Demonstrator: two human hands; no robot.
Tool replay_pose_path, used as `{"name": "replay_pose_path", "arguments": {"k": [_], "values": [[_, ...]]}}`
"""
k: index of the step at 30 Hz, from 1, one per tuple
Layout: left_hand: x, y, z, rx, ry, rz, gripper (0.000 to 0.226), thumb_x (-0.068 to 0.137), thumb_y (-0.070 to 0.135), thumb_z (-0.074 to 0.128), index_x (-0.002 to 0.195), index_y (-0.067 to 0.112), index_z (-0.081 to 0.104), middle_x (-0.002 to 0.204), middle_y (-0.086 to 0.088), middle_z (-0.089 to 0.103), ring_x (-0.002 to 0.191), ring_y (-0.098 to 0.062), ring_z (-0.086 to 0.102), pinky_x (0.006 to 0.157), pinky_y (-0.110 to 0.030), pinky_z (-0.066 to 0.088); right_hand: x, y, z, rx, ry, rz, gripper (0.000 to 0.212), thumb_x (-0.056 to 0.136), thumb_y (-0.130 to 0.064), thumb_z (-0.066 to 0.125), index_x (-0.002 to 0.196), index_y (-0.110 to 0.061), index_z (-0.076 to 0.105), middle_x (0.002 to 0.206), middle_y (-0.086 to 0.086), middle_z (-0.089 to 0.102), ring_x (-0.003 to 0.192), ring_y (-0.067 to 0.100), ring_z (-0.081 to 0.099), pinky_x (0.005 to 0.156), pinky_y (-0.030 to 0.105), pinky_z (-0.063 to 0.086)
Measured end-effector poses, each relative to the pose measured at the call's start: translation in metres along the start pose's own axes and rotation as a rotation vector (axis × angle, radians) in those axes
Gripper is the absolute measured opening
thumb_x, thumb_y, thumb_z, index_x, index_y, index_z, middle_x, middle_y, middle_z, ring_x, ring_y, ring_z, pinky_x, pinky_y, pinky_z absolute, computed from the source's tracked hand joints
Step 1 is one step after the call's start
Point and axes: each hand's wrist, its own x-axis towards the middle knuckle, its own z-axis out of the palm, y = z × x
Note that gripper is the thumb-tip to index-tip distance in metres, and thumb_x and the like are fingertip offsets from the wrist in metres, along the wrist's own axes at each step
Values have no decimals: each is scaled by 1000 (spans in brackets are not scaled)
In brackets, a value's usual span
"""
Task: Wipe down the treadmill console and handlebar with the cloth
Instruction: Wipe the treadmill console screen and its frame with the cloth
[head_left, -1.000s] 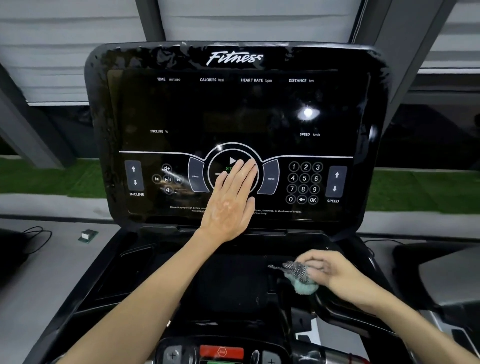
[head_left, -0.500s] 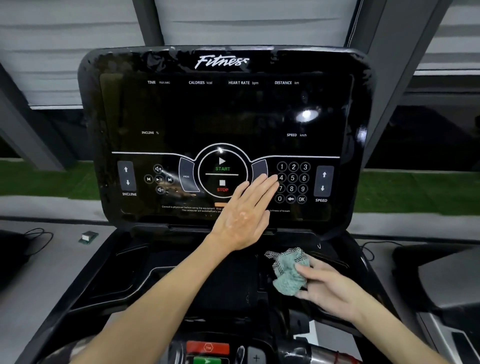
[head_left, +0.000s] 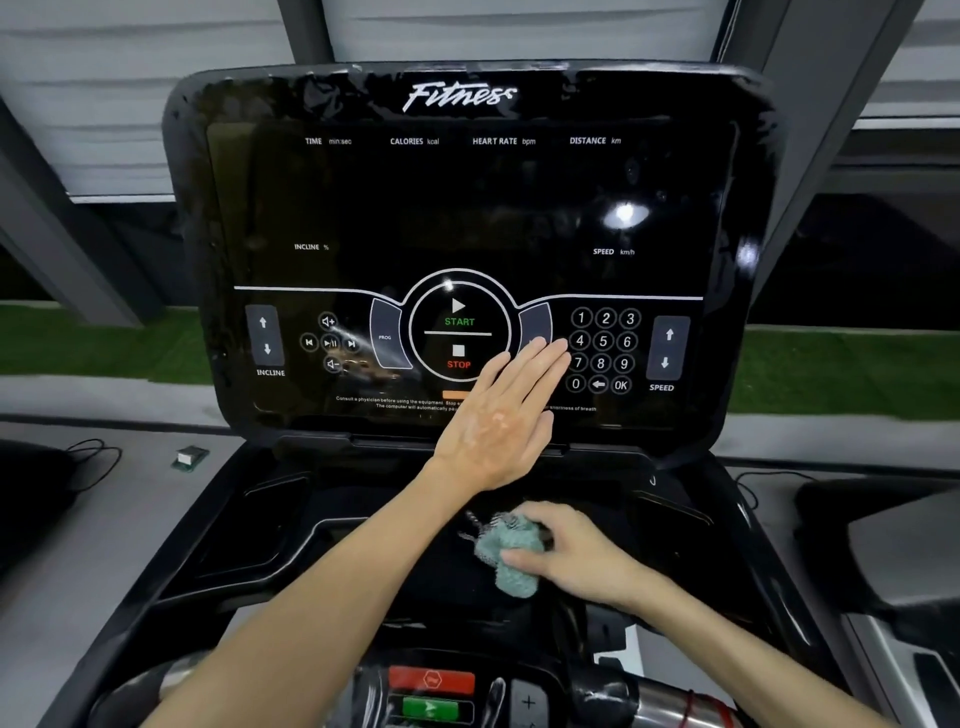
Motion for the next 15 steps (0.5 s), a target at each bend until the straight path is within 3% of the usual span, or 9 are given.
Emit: {"name": "replay_pose_path", "arguments": {"k": [3, 8, 12, 15], "values": [[0, -1, 1, -8, 7, -5, 60, 95, 23, 44, 150, 5, 30, 158, -8, 27, 147, -22, 21, 119, -38, 17, 13, -10, 16, -179, -50, -87, 38, 84, -36, 72, 116, -17, 62, 97, 0, 69, 85, 11, 63, 78, 28, 53], [0, -1, 1, -28, 23, -18, 59, 94, 23, 44, 149, 5, 32, 158, -8, 29, 147, -23, 22, 119, -38, 18, 22, -7, 14, -678, -101, -312, 53, 84, -42, 69, 131, -21, 57, 123, 5, 48, 113, 20, 40, 101, 29, 37], [-1, -2, 3, -40, 21, -17, 59, 95, 23, 44, 150, 5, 31, 158, -8, 28, 148, -23, 21, 119, -39, 18, 23, -9, 10, -639, -225, -359, 54, 87, -20, 67, 137, -26, 48, 125, 2, 48, 115, 19, 44, 100, 35, 41], [-1, -2, 2, -48, 23, -13, 59, 95, 23, 43, 149, 4, 31, 158, -8, 28, 148, -23, 20, 119, -38, 17, 21, -12, 4, -629, -372, -311, 44, 90, -15, 63, 131, -29, 55, 134, -8, 45, 120, 13, 38, 104, 37, 40]]}}
